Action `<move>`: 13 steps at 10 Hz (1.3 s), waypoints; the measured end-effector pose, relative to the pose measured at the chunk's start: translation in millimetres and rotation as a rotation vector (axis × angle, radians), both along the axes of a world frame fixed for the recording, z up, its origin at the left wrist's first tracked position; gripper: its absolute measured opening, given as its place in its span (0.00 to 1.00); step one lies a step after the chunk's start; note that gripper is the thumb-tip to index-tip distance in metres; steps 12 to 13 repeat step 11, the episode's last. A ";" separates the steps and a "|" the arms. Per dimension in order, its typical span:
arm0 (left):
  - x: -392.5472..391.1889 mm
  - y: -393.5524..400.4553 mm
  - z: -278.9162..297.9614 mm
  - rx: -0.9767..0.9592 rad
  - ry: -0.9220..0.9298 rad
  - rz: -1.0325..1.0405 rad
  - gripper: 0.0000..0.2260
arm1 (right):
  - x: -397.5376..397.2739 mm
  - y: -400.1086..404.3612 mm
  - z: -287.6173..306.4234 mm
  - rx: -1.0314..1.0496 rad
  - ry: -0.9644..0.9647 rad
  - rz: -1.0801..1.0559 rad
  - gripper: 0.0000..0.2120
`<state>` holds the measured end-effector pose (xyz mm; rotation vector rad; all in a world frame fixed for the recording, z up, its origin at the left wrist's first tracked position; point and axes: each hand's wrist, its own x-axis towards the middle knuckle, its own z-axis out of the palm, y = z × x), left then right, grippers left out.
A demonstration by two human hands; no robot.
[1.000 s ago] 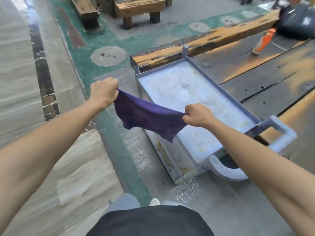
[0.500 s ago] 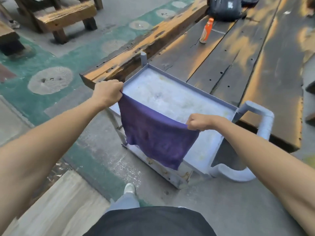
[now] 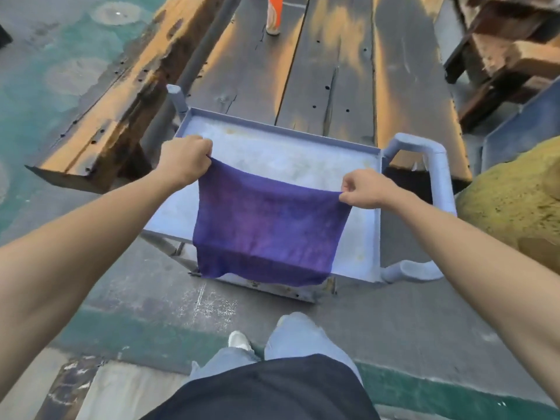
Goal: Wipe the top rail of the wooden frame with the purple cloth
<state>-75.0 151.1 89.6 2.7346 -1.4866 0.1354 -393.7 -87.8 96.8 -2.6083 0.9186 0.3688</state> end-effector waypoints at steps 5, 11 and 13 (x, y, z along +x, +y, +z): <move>61.1 -109.9 -90.0 0.093 0.197 -0.002 0.12 | 25.9 -59.9 -85.9 -0.035 -0.009 -0.275 0.19; 79.4 -123.7 -117.9 0.120 0.313 0.011 0.06 | 31.0 -81.4 -115.2 0.027 -0.078 -0.617 0.16; 79.4 -123.7 -117.9 0.120 0.313 0.011 0.06 | 31.0 -81.4 -115.2 0.027 -0.078 -0.617 0.16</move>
